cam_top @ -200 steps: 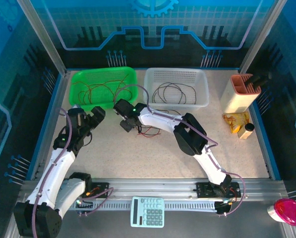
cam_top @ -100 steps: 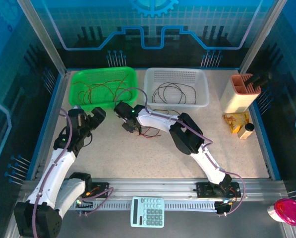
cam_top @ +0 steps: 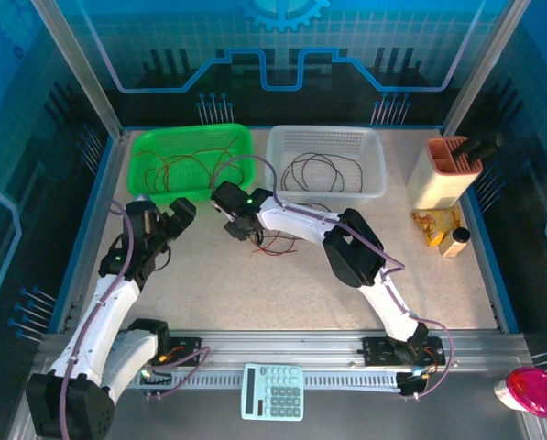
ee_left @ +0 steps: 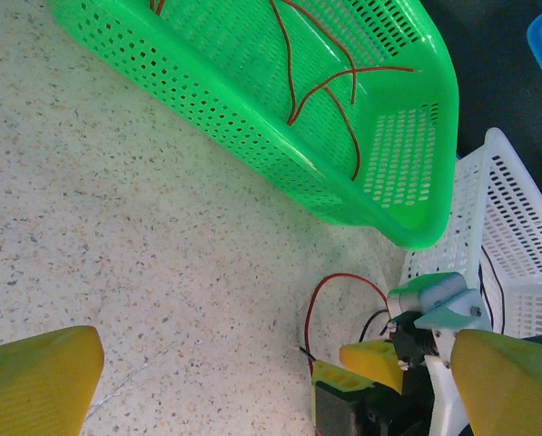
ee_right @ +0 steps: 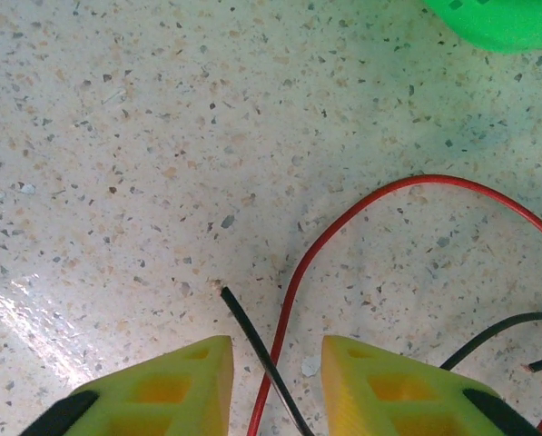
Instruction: Untangle the cables
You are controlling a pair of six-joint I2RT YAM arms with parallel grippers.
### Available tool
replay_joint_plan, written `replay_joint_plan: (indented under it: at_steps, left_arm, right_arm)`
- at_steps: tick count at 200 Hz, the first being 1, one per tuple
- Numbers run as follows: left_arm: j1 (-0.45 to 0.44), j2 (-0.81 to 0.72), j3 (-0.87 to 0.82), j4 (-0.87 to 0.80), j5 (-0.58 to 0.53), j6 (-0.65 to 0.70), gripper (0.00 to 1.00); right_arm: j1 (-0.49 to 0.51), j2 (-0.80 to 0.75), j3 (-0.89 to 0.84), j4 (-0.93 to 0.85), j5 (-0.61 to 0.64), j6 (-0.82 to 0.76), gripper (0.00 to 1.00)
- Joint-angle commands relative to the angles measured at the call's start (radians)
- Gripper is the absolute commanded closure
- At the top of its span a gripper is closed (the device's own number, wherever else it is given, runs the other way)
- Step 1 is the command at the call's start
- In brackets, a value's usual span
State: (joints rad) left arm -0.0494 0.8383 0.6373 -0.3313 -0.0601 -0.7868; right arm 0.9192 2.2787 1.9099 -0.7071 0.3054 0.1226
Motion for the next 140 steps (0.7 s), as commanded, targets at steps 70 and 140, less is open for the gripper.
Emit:
replay_joint_plan:
  at_steps: [70, 140]
  left_arm:
    - [0.008, -0.004, -0.014, 0.034, 0.024, -0.013, 0.01]
    - [0.007, -0.002, -0.021, 0.043, 0.026, -0.016, 0.01]
  right_arm:
    - [-0.023, 0.013, -0.017, -0.012, -0.029, 0.014, 0.68]
    - [-0.029, 0.041, 0.005, -0.017, -0.055, 0.021, 0.67]
